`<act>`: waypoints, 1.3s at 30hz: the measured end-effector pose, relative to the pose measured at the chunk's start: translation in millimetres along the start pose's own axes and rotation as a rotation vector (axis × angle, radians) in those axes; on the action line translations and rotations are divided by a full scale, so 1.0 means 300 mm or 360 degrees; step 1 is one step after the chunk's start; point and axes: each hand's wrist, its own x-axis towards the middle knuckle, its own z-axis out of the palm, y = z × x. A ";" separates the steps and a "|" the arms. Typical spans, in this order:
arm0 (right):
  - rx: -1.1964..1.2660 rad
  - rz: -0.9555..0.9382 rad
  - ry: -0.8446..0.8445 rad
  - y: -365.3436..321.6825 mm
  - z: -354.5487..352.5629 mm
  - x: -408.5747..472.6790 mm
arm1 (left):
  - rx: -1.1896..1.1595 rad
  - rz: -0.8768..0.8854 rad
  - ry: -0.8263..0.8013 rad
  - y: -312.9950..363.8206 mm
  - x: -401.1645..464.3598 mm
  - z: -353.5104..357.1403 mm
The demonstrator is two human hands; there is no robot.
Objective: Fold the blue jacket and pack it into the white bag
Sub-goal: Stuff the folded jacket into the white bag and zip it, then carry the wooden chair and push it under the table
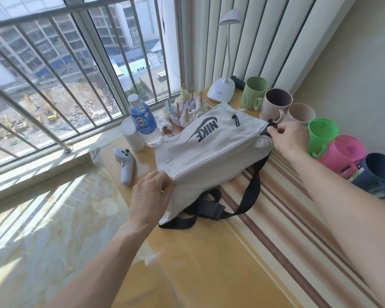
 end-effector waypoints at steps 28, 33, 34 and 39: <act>0.0166 -0.0407 -0.1451 -0.593 -0.041 -1.992 | 0.1150 -0.0404 -0.0530 -0.430 -1.257 -1.055; 0.0174 -0.0345 -0.1630 -0.789 0.075 -2.201 | 0.1326 0.0087 -0.0770 -0.677 -1.268 -1.081; 0.0148 -0.0305 -0.1672 -0.822 0.108 -2.245 | 0.1328 0.0250 -0.0835 -0.742 -1.261 -1.079; 0.0075 0.0041 -0.1748 -1.011 0.202 -2.454 | 0.1087 0.1066 -0.0918 -1.005 -1.160 -1.091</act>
